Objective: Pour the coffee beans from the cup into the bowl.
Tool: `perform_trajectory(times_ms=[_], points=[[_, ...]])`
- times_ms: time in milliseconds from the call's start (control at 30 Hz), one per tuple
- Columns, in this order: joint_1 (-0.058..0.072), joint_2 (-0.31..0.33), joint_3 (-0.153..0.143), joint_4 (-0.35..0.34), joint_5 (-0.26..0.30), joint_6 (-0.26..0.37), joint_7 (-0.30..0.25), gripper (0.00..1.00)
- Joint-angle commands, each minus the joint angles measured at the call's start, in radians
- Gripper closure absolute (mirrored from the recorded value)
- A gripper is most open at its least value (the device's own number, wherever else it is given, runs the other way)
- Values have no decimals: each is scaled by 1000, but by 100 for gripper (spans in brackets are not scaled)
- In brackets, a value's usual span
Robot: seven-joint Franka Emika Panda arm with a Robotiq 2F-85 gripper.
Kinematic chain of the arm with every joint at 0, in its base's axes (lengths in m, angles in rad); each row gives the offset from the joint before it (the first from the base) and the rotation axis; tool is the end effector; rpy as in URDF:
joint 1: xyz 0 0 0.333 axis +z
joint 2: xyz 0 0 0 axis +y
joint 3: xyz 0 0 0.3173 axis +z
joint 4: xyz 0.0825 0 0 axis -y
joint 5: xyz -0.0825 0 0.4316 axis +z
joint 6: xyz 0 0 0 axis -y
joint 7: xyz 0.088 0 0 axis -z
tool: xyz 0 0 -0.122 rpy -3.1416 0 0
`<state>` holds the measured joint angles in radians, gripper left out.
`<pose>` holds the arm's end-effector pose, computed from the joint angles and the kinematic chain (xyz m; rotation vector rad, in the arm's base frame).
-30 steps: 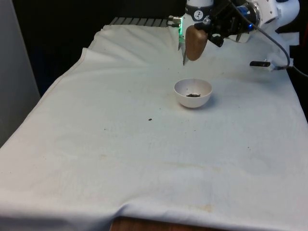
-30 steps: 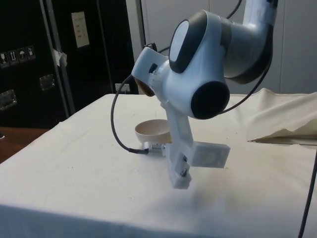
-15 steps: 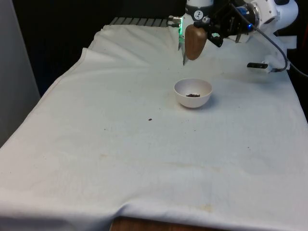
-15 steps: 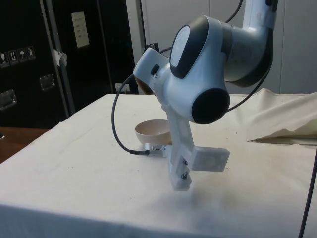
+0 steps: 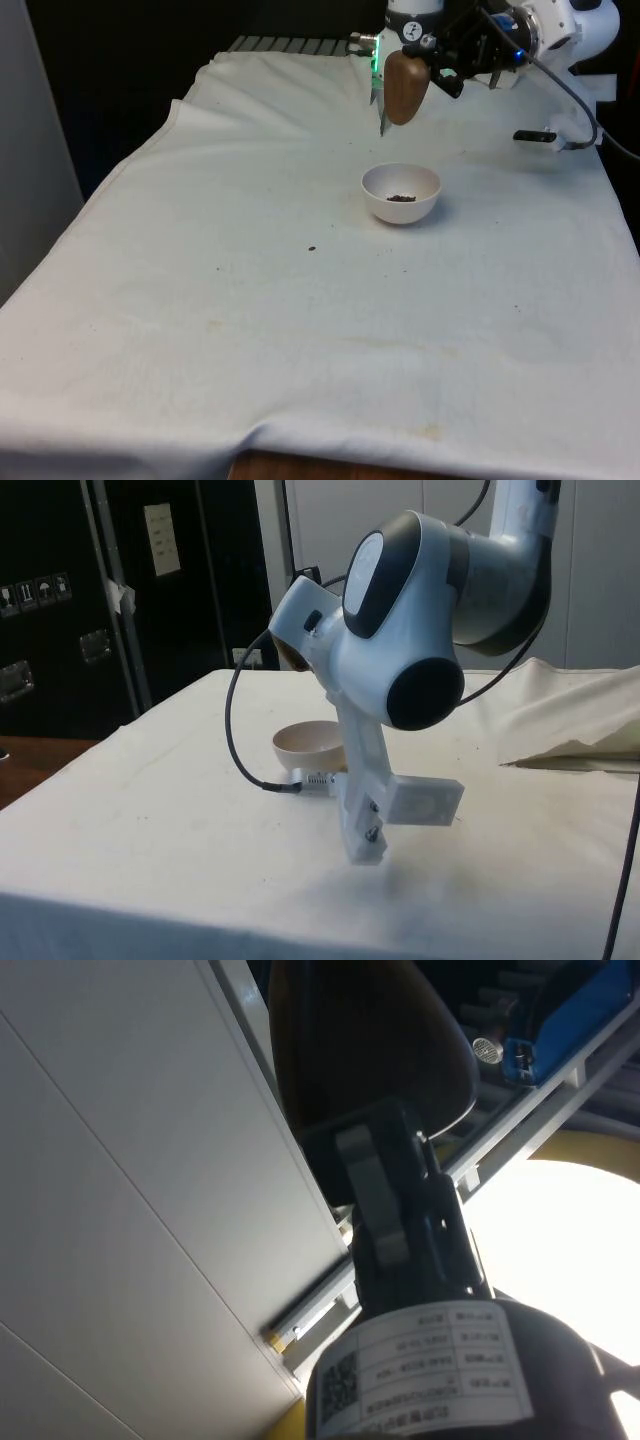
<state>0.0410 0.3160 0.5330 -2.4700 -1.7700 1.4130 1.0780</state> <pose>0.4479 0.1483 0.1787 1.4198 0.5558 0.4791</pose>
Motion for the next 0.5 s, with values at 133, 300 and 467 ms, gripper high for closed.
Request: perform_trajectory(times_ms=[133, 300, 467], points=[[0, 0, 0, 0, 0, 0, 0, 100], [0, 0, 0, 0, 0, 0, 0, 100], [-4, -1, 0, 4, 2, 9, 5, 100]])
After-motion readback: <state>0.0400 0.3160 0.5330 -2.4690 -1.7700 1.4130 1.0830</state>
